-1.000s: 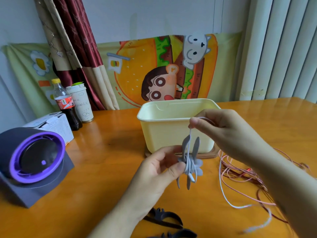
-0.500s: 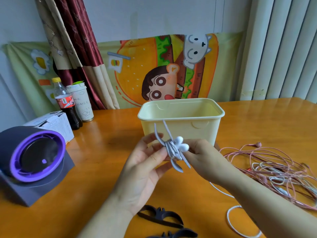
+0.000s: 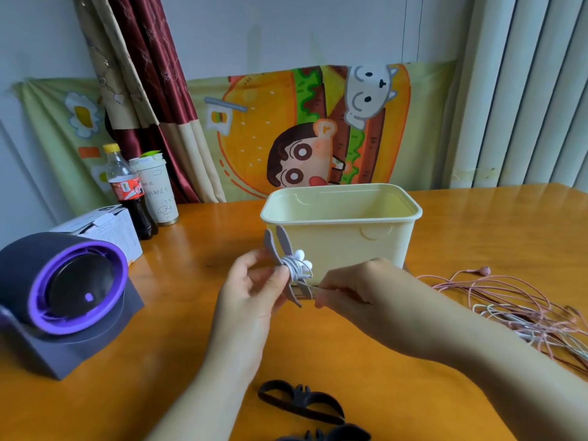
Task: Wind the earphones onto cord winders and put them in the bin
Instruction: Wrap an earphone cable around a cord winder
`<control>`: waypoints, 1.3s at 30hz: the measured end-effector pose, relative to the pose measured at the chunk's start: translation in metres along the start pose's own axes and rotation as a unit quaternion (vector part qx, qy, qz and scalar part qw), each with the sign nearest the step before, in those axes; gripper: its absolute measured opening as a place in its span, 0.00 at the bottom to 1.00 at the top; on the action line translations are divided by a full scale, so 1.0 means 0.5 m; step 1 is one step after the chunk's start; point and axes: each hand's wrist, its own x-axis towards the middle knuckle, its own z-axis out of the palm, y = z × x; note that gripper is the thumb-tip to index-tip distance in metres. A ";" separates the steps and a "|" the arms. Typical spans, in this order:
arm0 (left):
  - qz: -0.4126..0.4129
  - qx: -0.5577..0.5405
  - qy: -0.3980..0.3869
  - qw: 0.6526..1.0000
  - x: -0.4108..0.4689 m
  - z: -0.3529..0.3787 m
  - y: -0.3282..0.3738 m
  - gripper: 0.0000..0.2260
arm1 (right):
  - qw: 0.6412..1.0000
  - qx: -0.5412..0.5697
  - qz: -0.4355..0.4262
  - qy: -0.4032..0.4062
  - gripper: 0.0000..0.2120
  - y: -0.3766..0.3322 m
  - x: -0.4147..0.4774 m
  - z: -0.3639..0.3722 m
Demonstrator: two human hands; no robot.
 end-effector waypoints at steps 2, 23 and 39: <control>0.027 0.059 -0.012 0.998 -0.006 0.007 0.006 0.15 | 1.000 0.007 -0.013 0.017 0.13 -0.009 -0.003 -0.018; -0.040 -0.126 -0.162 0.978 -0.037 0.042 0.039 0.11 | 0.959 0.245 0.126 0.065 0.14 0.062 0.024 0.047; -0.105 -0.057 0.000 0.993 -0.010 0.014 0.003 0.14 | 0.998 -0.055 0.011 -0.027 0.11 0.003 0.004 0.026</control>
